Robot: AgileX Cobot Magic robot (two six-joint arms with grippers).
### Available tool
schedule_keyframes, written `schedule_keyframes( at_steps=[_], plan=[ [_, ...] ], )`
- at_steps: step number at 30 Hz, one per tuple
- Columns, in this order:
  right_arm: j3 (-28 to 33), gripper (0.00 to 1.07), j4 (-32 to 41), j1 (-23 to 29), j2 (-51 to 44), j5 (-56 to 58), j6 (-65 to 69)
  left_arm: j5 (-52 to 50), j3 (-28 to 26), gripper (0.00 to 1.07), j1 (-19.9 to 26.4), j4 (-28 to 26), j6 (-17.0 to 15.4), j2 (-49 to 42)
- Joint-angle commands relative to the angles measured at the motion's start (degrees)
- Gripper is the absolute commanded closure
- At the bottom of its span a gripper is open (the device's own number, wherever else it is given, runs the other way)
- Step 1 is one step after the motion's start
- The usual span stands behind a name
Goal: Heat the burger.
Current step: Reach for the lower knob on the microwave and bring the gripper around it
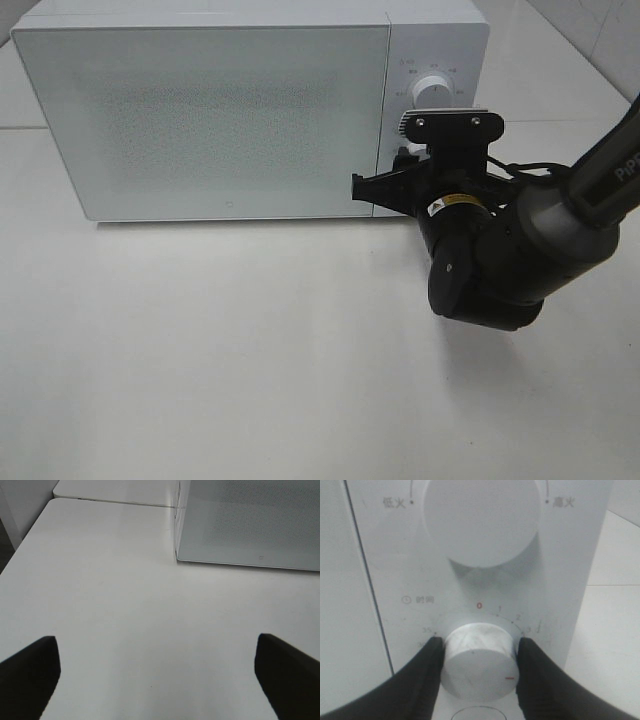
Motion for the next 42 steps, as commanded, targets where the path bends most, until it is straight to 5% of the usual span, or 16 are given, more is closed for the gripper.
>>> schedule_keyframes(
  at_steps=[1, 13, 22, 24, 33, 42],
  plan=[
    [0.0, 1.07, -1.7, -0.2, -0.7, -4.0, 0.9, 0.1, 0.0, 0.09, 0.1, -0.2, 0.1, -1.1],
    [0.1, 1.07, -7.3, -0.2, -0.7, -6.7, 20.5, 0.1, 0.0, 0.09, 0.1, -0.2, 0.1, -1.1],
    [0.1, 1.07, -15.9, -0.2, -0.7, -6.4, 52.7, 0.1, 0.0, 0.09, 0.1, -0.2, 0.1, -1.1],
    [0.1, 1.07, -18.4, -0.2, -0.7, -6.8, 68.7, 0.1, 0.0, 0.09, 0.1, -0.2, 0.1, -1.1],
    [0.1, 1.07, -18.6, -0.2, -0.7, -10.1, 98.9, 0.1, 0.0, 0.09, 0.1, -0.2, 0.1, -1.1],
    [0.1, 1.07, -18.1, -0.2, -0.7, -11.3, 108.9, 0.1, 0.0, 0.09, 0.1, -0.2, 0.1, -1.1]
  ],
)
